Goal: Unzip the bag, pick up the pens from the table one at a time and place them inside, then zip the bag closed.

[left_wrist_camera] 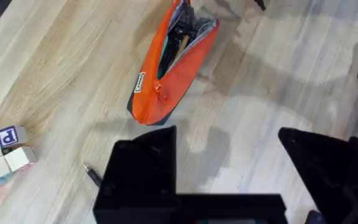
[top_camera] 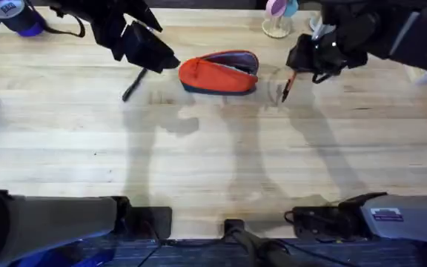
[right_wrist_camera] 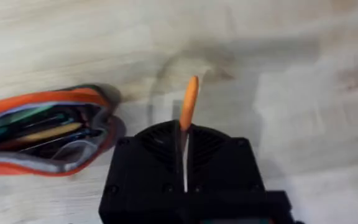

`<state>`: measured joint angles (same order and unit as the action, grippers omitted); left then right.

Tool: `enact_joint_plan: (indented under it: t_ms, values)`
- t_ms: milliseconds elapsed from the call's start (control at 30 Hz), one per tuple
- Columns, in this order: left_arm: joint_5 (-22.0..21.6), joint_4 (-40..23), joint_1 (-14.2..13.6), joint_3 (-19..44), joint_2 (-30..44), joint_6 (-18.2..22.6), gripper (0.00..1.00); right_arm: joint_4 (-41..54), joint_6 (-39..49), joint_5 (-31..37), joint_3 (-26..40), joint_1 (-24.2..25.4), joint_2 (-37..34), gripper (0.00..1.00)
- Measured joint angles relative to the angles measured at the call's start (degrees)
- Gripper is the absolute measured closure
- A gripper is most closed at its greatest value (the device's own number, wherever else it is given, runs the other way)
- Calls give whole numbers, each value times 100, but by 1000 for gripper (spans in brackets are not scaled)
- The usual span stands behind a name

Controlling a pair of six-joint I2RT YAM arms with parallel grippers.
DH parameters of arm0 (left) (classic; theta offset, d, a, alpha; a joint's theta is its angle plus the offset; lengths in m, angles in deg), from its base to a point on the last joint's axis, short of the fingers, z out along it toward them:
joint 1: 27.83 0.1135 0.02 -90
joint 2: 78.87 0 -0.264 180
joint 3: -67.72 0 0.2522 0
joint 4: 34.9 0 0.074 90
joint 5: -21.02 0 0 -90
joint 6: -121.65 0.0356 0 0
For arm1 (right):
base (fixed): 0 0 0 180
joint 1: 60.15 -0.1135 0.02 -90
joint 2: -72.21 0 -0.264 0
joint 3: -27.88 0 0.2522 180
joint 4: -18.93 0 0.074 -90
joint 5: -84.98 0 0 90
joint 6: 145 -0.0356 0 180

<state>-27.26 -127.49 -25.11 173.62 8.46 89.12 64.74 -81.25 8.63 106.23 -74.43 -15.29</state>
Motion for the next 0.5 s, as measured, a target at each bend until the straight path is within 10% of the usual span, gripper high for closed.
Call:
enact_joint_plan:
  t_ms: [500]
  values:
    - [0, -2, 0, 0, 0, 0, 8, -1385, 2838, -839, 0, -555, 175, 970]
